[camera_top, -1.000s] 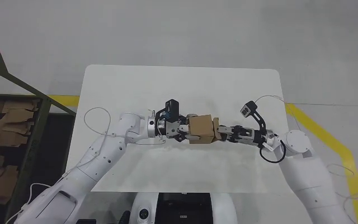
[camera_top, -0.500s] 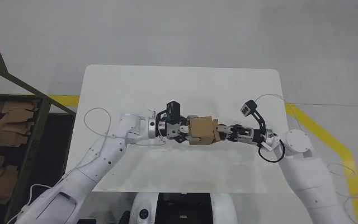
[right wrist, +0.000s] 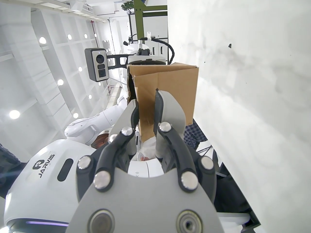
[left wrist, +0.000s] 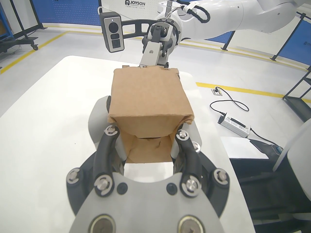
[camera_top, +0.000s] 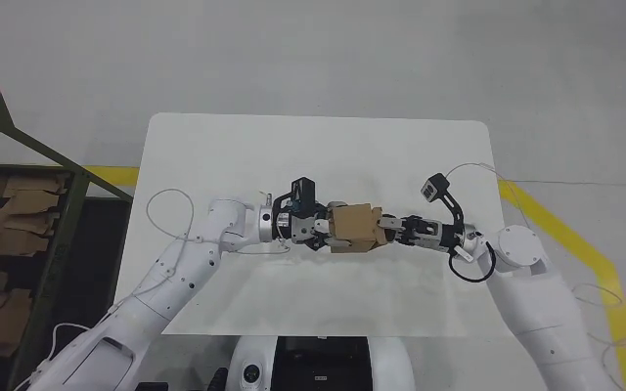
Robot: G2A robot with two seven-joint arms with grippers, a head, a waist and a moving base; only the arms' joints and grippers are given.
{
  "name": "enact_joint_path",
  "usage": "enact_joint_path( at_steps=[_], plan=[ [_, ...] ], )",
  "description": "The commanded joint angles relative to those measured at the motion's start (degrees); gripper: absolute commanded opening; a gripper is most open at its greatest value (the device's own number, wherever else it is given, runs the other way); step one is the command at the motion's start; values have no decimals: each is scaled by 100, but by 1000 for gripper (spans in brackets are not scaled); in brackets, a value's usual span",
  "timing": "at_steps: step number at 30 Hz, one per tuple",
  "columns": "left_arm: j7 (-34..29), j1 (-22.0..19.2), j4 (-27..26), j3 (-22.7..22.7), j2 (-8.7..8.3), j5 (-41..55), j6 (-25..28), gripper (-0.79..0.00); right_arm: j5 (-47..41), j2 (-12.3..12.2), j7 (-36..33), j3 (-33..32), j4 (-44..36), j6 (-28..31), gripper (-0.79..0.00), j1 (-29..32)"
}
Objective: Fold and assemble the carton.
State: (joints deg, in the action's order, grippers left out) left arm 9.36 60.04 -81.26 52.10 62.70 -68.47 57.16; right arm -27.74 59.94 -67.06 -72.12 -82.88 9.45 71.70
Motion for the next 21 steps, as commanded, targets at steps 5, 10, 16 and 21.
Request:
enact_joint_path(
  at_steps=[5, 10, 16, 21],
  plan=[
    [-66, 5, -25, -17, 9, -59, 10, -409, 76, -8, -41, 44, -82, -22, -668, -16],
    [-106, 11, -68, -53, 23, -131, -28, -409, 104, -8, -31, 92, -117, -44, -671, -35],
    [-137, 12, -97, -69, 34, -200, -64, -406, 127, -2, 14, 165, -155, -46, -665, -33],
    [-118, 17, -40, -55, 41, -175, -70, -406, 103, -9, 47, 147, -151, -31, -597, -31]
  ],
)
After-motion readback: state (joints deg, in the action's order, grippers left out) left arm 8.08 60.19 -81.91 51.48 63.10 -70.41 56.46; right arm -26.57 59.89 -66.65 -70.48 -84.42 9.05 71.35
